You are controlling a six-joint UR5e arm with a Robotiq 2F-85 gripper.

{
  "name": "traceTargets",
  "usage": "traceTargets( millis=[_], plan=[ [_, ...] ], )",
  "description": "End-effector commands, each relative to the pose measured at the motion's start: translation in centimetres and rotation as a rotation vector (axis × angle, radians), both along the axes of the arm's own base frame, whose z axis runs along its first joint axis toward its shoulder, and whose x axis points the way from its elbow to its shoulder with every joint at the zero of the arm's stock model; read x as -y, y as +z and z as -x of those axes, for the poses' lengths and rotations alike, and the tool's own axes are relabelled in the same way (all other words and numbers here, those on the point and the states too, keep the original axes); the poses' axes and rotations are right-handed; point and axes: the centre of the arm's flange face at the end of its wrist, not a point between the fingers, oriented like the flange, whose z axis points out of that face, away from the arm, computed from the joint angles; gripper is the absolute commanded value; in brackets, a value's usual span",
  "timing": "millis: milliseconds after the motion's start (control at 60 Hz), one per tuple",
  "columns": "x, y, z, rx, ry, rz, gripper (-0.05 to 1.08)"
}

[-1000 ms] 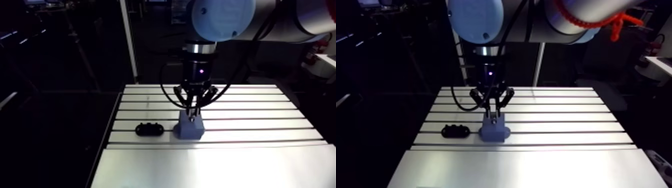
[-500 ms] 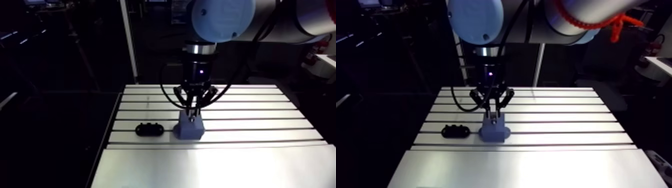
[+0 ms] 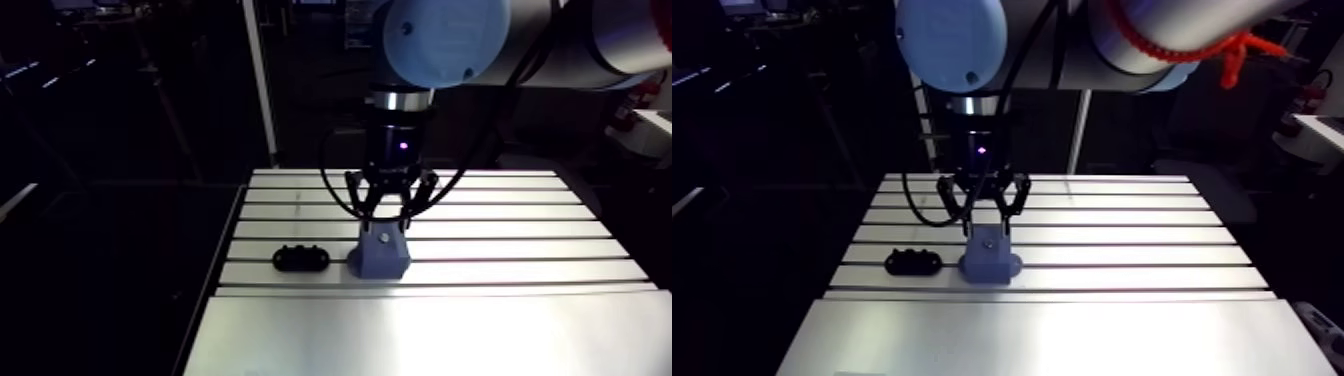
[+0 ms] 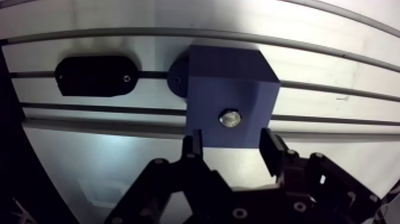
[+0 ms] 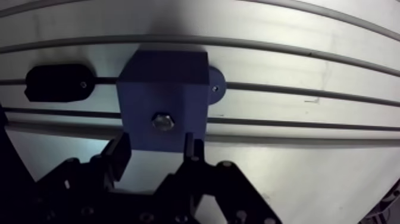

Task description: Pick up the M10 bolt and insert it into the hex recess until seated.

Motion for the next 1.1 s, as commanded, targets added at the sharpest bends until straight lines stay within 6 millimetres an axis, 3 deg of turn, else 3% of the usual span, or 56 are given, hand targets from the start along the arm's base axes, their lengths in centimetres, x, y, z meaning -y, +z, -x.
traceTargets(
  millis=[17,450,467,483,500,517,533,550,583,667,767,1100],
  plan=[
    [0.0,0.1,0.1,-0.006,-0.001,0.001,0.01],
    [0.2,0.9,0.3,-0.023,-0.012,-0.004,0.01],
    [0.1,1.0,0.3,-0.024,-0.012,-0.002,0.15],
    [0.1,1.0,0.3,-0.024,-0.012,-0.002,0.15],
    [0.2,1.1,0.3,-0.026,-0.015,0.001,0.44],
    [0.2,1.1,0.3,-0.026,-0.015,0.001,0.44],
    [0.1,1.1,0.4,-0.029,-0.017,0.003,0.62],
    [0.1,1.1,0.4,-0.029,-0.017,0.003,0.62],
    [0.1,1.1,0.5,-0.044,-0.016,0.005,0.85],
    [0.2,1.2,0.7,-0.061,-0.016,0.008,1.01],
    [0.2,1.2,0.7,-0.062,-0.016,0.009,1.07],
    [0.4,0.8,0.4,-0.048,-0.002,0.011,1.08]
  ],
)
